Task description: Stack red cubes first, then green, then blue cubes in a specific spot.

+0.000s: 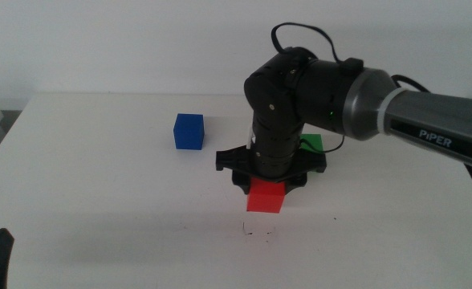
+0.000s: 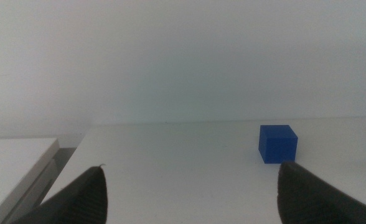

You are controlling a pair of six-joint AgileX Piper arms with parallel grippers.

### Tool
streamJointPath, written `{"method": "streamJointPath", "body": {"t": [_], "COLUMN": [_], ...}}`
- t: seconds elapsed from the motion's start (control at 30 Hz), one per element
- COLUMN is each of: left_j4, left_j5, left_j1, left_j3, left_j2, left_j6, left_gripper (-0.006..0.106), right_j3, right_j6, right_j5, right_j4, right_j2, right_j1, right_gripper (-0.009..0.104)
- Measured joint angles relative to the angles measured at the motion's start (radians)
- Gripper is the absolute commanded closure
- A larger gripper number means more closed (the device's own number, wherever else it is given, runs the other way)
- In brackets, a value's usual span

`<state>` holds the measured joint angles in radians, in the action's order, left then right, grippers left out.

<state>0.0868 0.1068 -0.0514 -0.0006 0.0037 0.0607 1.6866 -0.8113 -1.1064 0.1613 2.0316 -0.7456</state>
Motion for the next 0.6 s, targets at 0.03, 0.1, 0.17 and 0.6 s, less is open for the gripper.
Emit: {"method": "streamJointPath", "body": {"t": [0.03, 0.1, 0.17, 0.6], "left_j4": [0.000, 0.000, 0.000, 0.000], "left_j5": [0.000, 0.000, 0.000, 0.000], "left_j1": [0.000, 0.000, 0.000, 0.000], "left_j3": [0.000, 0.000, 0.000, 0.000], "left_j2": [0.000, 0.000, 0.000, 0.000], "left_j6": [0.000, 0.000, 0.000, 0.000], "left_gripper": [0.007, 0.007, 0.007, 0.007], "right_j3": [0.000, 0.002, 0.002, 0.002], "right_j6": [-0.013, -0.029, -0.041, -0.087], "right_j5": [0.005, 0.009, 0.018, 0.035], "right_j4": [-0.004, -0.006, -0.007, 0.010], "right_j2": [0.004, 0.014, 0.025, 0.122], "right_j1": [-0.002, -0.005, -0.012, -0.014], "right_gripper": [0.095, 0.095, 0.095, 0.095]}}
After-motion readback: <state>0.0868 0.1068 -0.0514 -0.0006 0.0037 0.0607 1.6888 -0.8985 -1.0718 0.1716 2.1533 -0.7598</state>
